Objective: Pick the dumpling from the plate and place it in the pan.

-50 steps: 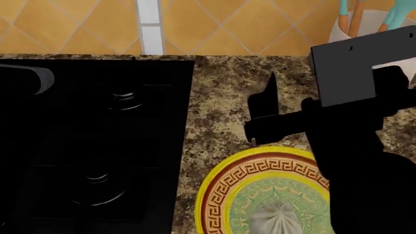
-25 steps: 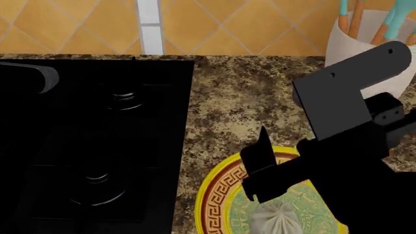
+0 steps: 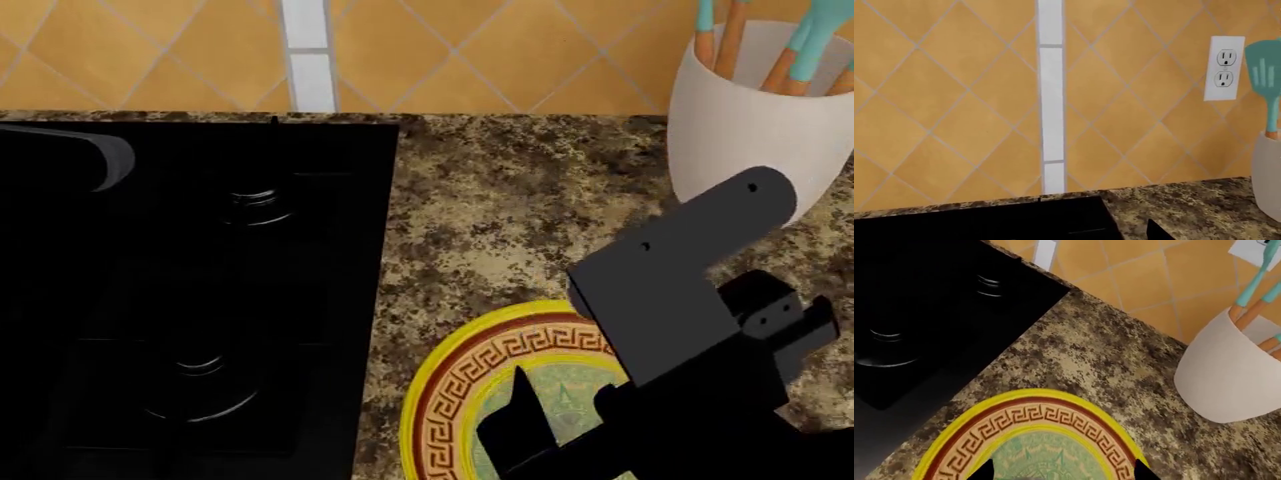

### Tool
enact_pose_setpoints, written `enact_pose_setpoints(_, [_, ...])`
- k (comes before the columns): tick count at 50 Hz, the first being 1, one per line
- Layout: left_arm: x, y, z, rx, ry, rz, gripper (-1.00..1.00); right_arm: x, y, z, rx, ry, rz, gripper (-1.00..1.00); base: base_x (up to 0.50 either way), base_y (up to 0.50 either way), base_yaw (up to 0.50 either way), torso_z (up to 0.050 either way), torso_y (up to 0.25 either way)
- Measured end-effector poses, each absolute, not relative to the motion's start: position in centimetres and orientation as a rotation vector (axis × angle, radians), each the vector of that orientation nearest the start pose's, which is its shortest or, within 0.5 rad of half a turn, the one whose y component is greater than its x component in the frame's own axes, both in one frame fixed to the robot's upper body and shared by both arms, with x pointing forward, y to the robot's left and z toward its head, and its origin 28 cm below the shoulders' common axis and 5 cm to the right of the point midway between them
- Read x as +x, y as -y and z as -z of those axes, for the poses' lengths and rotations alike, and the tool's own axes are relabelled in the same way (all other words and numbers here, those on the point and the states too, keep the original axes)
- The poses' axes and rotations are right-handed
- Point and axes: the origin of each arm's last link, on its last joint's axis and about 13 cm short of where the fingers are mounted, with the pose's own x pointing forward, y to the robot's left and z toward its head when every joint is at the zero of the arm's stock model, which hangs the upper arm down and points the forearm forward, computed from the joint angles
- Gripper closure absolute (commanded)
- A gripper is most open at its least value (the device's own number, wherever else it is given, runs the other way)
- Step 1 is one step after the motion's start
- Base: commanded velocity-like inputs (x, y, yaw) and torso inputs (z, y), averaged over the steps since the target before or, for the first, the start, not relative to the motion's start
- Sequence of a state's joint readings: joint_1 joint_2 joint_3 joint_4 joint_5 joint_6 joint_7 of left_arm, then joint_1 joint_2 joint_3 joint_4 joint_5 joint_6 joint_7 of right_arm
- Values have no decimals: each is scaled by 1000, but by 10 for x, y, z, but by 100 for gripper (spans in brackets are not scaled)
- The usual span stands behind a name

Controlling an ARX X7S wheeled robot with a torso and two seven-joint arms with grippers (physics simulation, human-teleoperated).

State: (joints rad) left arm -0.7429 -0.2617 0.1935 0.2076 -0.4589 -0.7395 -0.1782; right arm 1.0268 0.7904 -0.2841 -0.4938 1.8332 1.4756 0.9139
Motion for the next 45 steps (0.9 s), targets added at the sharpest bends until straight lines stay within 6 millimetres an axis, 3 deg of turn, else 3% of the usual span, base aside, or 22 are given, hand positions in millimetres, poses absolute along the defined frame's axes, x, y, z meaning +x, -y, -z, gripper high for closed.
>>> enact_pose_setpoints(18, [314,-211,-205,1,130,159,-100,194,148,-253,-411,-430,-392,-100,0,0,0,0,0])
enact_pose_setpoints(45, [315,-210,-206,7,130,165,-100,201,150,-232,-380,-472,-399,-100,0,0,0,0,0])
